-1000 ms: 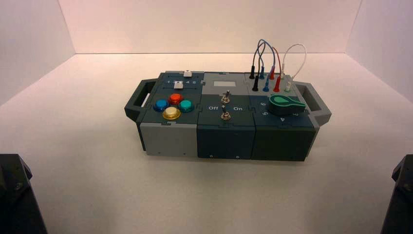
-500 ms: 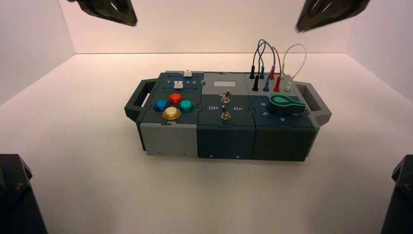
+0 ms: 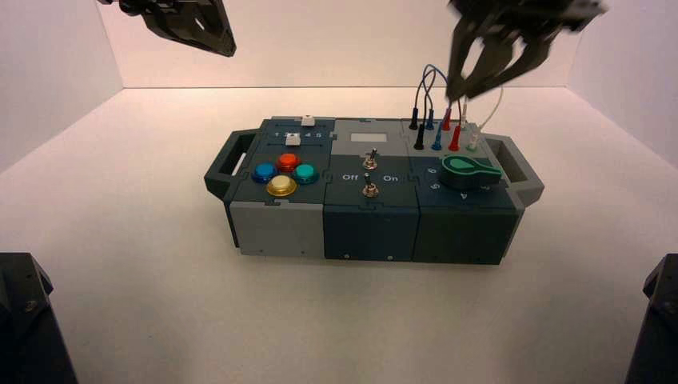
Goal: Pull the black wire.
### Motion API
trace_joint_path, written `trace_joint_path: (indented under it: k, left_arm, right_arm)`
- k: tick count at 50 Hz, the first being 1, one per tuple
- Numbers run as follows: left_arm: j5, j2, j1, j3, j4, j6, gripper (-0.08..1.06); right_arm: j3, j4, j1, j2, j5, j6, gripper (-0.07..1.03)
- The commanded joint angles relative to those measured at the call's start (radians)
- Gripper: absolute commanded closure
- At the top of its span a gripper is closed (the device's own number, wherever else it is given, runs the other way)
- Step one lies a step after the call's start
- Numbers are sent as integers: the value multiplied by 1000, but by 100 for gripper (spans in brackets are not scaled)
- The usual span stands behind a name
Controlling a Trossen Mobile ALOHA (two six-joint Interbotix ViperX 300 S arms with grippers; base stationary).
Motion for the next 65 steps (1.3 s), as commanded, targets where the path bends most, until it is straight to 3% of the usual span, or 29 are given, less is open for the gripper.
trace_joint_path:
  k: [1,18,50,65]
  left_arm:
    - [-9,-2,-8,-32,-2,-2,100]
    - [-6,-5,-9,-34,-2,-2,100]
    - [-2,-34,-9,-29,-2,-2,100]
    - [0,-43,-9,-29,-2,0,100]
  right_arm:
    - [-61,5,6,46,-2,-3,60]
    - [-164,5,5,199,-5,-3,60]
    - [-215,-14,-18,327,-26,-3,61]
    - [-221,-20,-71,344,-21,-3,61]
